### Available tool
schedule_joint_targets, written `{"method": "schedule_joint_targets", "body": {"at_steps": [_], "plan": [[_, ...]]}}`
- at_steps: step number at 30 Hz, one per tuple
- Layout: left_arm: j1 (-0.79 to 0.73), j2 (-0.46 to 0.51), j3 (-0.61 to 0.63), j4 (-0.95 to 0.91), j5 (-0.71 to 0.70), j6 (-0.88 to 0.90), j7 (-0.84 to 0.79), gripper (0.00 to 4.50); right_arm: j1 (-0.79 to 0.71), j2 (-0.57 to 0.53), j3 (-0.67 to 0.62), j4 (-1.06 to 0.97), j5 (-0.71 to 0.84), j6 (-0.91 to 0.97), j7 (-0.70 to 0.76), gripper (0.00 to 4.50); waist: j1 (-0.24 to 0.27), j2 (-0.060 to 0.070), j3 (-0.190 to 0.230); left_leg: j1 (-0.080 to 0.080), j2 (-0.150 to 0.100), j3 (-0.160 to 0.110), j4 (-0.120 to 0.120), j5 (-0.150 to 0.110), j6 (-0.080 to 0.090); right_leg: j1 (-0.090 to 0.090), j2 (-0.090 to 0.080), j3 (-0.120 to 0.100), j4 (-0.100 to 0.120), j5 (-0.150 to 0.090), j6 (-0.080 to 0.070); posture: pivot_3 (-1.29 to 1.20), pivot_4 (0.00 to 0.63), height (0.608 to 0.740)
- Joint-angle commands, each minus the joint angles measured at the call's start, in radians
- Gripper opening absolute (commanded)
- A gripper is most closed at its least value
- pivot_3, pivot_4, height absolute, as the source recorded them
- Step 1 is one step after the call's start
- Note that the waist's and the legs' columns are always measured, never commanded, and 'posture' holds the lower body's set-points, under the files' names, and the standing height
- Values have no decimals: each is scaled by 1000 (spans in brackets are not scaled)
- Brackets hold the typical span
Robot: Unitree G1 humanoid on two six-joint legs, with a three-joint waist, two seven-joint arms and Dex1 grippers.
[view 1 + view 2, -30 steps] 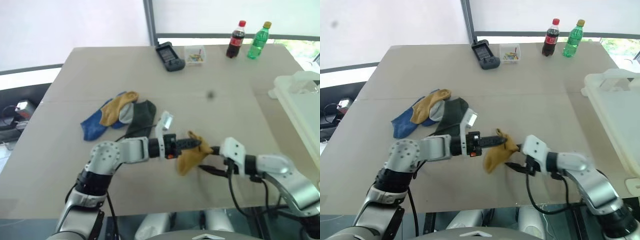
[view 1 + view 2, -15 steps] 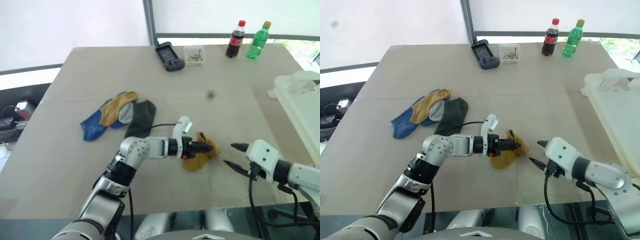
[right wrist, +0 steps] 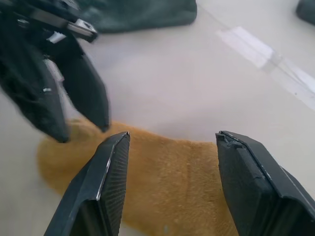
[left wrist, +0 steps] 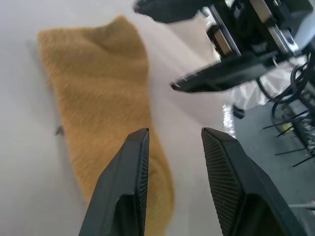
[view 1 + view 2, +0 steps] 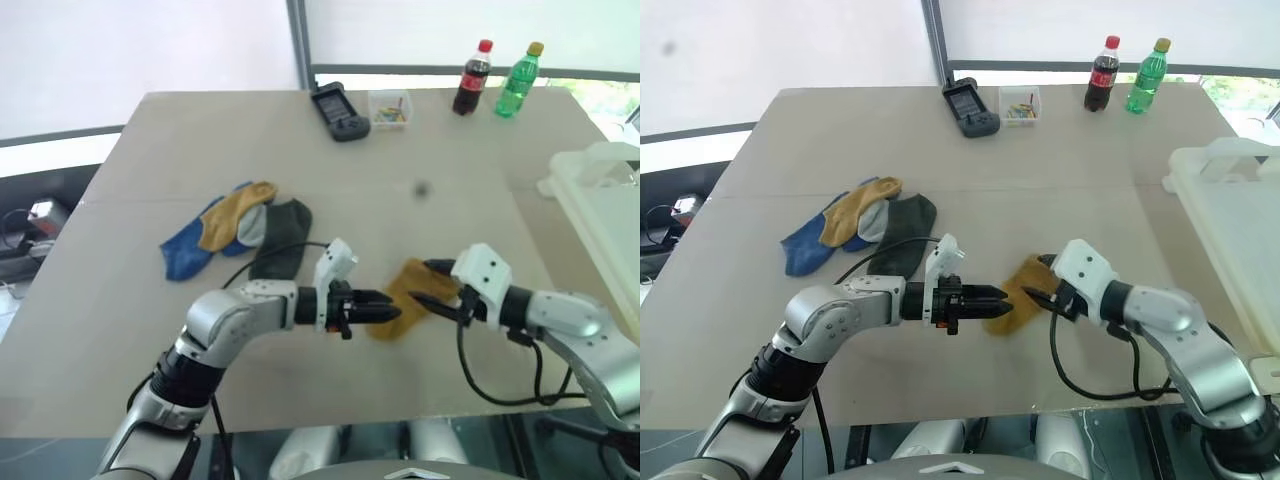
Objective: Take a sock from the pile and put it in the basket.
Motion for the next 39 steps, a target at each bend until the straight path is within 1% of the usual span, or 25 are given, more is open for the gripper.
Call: {"method": "schedule_joint_targets", "body": {"at_steps": [1, 2, 3, 4, 6, 9, 13, 15, 17, 20, 22, 25, 26, 27, 28, 29, 30, 31, 32, 35, 37, 39], "plan": [[-6, 23, -89, 59, 144, -75, -51, 1952, -59, 28, 39, 178, -105, -99, -41, 2325, 0, 0, 0, 0, 0, 0, 0, 0, 0, 0, 0, 0, 0, 0, 0, 0, 150, 740], [-5, 38, -108, 72, 184, -102, -67, 1952, -66, 19, 53, 227, -137, -136, -35, 1990, 2, 0, 0, 0, 0, 1, 0, 0, 0, 0, 0, 1, 1, 0, 0, 0, 150, 740], [-4, 51, -119, 81, 212, -123, -80, 1952, -67, 8, 63, 262, -160, -168, -25, 1564, 2, 0, 0, 0, 0, 0, 0, 0, 0, 0, 0, 0, 0, 0, 0, 0, 150, 740], [-3, 63, -126, 91, 242, -146, -90, 1952, -64, 3, 65, 282, -171, -178, -19, 976, 1, 0, 0, 0, 0, 0, 0, 0, 0, 0, 0, 0, 0, 0, 0, 0, 150, 740], [-2, 81, -138, 112, 297, -189, -97, 1952, -42, -18, 64, 276, -173, -173, 8, 114, 0, 0, -1, 1, 0, 0, 0, 0, 0, 1, 0, 0, 0, 0, 0, 0, 150, 740], [-11, 107, -150, 156, 395, -270, -92, 1952, 44, -62, 54, 150, -151, -65, 31, 114, 3, 1, -2, 3, 0, 0, 0, 0, 0, 3, 0, 0, 1, 0, 0, 0, 150, 740], [-23, 146, -126, 196, 451, -350, -129, 1952, 129, -58, 40, -29, -131, 146, -25, 114, -1, 0, -9, 5, 1, -2, 0, 0, 0, 5, 0, -1, 1, 0, 0, 0, 150, 740], [-31, 173, -119, 222, 480, -407, -163, 1952, 144, -60, 65, -116, -147, 258, -59, 114, -4, 1, -11, 6, 1, 0, 0, 0, 0, 5, 1, 0, 2, 0, 0, 0, 150, 740], [-41, 189, -107, 255, 497, -449, -191, 1952, 139, -70, 112, -180, -180, 318, -86, 114, -4, 1, -12, 6, 1, 0, 0, 0, 0, 5, 1, 0, 2, 0, 0, 0, 150, 740], [-54, 180, -56, 274, 464, -475, -235, 1952, 114, -1, 103, -174, -149, 325, -113, 114, -4, 1, -12, 6, 2, -1, 0, 0, 0, 5, 1, -1, 2, 0, 0, 0, 150, 740], [-56, 164, -18, 271, 432, -473, -257, 1952, 78, 15, 102, -131, -173, 286, -128, 114, -9, 1, -12, 6, 2, -1, 0, 0, 0, 4, 1, 0, 2, 0, 0, 0, 150, 740], [-31, 153, 43, 219, 354, -421, -295, 1952, 64, 56, 38, -105, -146, 309, -150, 114, -14, 1, -11, 5, 1, -1, 0, 0, 0, 4, 1, -1, 2, 0, 0, 0, 150, 740], [-20, 152, 54, 201, 342, -407, -298, 2463, 68, 60, 27, -106, -139, 313, -151, 638, -16, 1, -11, 4, 1, -1, 0, 0, 0, 3, 1, -1, 2, 0, 0, 0, 150, 740], [-8, 152, 63, 183, 333, -395, -304, 2658, 76, 59, 22, -110, -137, 312, -151, 916, -17, 1, -11, 4, 1, -1, 0, 0, 0, 3, 1, -1, 2, 0, 0, 0, 150, 740], [7, 151, 78, 154, 308, -372, -310, 3060, 93, 53, 18, -128, -129, 307, -142, 1251, -17, 1, -11, 3, 1, -2, 0, 0, 0, 2, 1, -1, 1, 0, 0, 0, 150, 740], [20, 149, 93, 133, 290, -355, -310, 3617, 110, 51, 12, -148, -118, 301, -136, 1832, -17, 1, -11, 1, 1, -2, 0, 0, 0, 1, 1, -1, 0, 0, 0, 0, 150, 740], [32, 144, 110, 117, 284, -348, -296, 3936, 128, 62, -8, -170, -101, 302, -138, 2236, -17, 1, -11, 1, 1, -2, 0, 0, 0, 1, 1, -1, 0, 0, 0, 0, 150, 740], [42, 141, 129, 103, 277, -339, -283, 4375, 142, 74, -31, -189, -82, 309, -140, 2616, -17, 1, -11, 0, 0, -2, -1, -1, 0, 1, 0, -1, -1, 0, 0, 0, 150, 740], [55, 143, 155, 83, 255, -321, -278, 4476, 154, 82, -58, -206, -67, 301, -142, 2669, -18, 1, -11, 0, 1, -2, -1, -1, 0, 1, 1, -1, -1, 0, 0, 0, 150, 740], [84, 145, 235, 21, 178, -251, -258, 4476, 168, 121, -134, -230, -33, 274, -163, 2669, -23, 2, -9, 0, 1, -2, -1, 0, 0, 0, 1, -1, 0, 0, 0, 0, 150, 740], [99, 138, 289, -14, 117, -196, -236, 4476, 187, 118, -140, -233, -31, 246, -156, 2669, -23, 3, -9, 0, 1, -1, -1, 0, 0, -1, 1, 0, 1, 0, 0, 0, 150, 740], [109, 110, 355, -24, 60, -140, -177, 4476, 225, 90, -96, -184, -77, 166, -146, 2669, -22, 3, -9, 1, 1, -1, -1, -1, 0, 0, 1, 0, 2, 0, 0, 0, 150, 740]]}}
